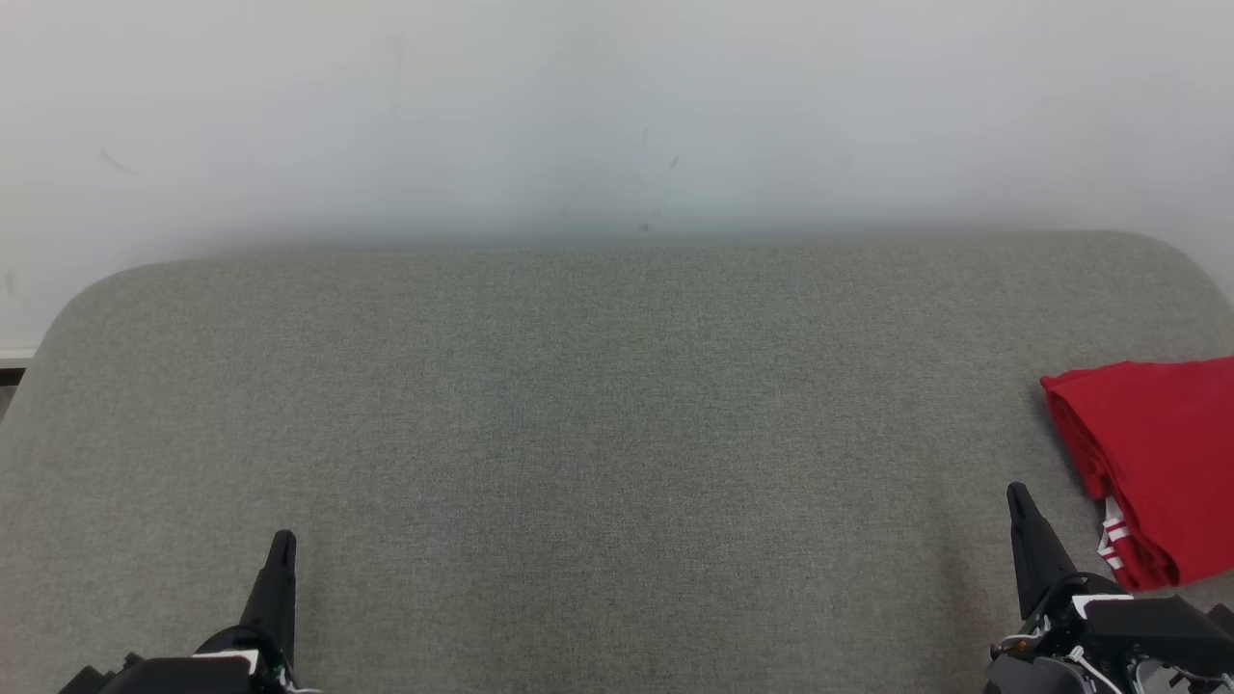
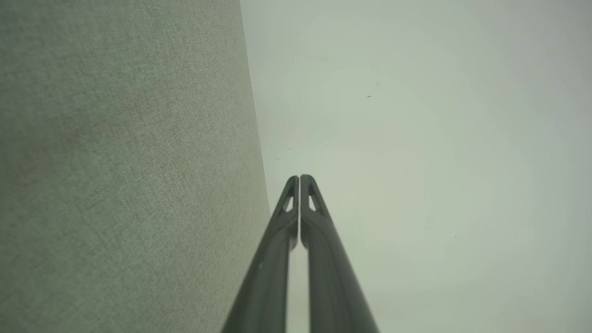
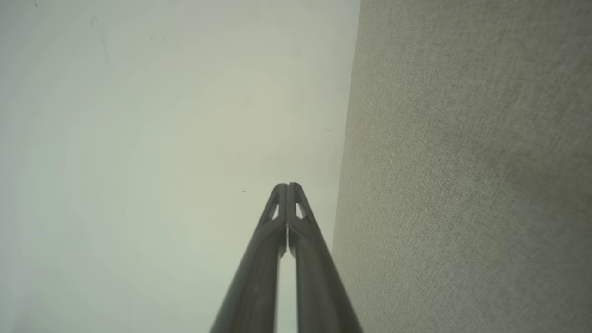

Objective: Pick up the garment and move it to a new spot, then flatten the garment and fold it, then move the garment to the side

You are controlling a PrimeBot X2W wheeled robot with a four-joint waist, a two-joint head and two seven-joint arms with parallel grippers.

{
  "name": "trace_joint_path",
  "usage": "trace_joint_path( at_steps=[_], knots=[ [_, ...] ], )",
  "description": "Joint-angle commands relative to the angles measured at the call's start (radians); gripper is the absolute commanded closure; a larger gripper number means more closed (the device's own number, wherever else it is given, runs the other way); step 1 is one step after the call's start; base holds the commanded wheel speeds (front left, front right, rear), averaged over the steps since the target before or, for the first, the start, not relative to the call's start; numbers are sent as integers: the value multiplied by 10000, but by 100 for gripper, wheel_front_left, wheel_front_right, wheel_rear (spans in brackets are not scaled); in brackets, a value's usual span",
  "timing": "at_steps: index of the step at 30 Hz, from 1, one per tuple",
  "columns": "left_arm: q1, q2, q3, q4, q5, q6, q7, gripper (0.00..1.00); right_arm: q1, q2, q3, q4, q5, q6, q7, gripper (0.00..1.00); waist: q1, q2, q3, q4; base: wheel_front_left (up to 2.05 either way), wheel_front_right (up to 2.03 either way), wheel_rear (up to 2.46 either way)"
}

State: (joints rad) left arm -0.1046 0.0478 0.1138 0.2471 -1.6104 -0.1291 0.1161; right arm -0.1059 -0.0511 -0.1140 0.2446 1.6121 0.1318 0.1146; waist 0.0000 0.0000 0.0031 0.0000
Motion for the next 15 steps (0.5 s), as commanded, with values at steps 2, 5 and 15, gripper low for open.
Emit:
trace_joint_path(
  at_steps=[2,5,15],
  knots=[
    [-92,45,0,-36,-48,-30,-1,100,-49,20,-15,-20,15,-21,29,100,0,0,0,0,0,0,0],
    [-92,45,0,-36,-48,-30,-1,100,-49,20,-15,-20,16,-21,29,100,0,0,0,0,0,0,0],
    [-92,45,1,-35,-49,-30,-1,100,-49,20,-14,-20,16,-21,28,100,0,0,0,0,0,0,0]
  ],
)
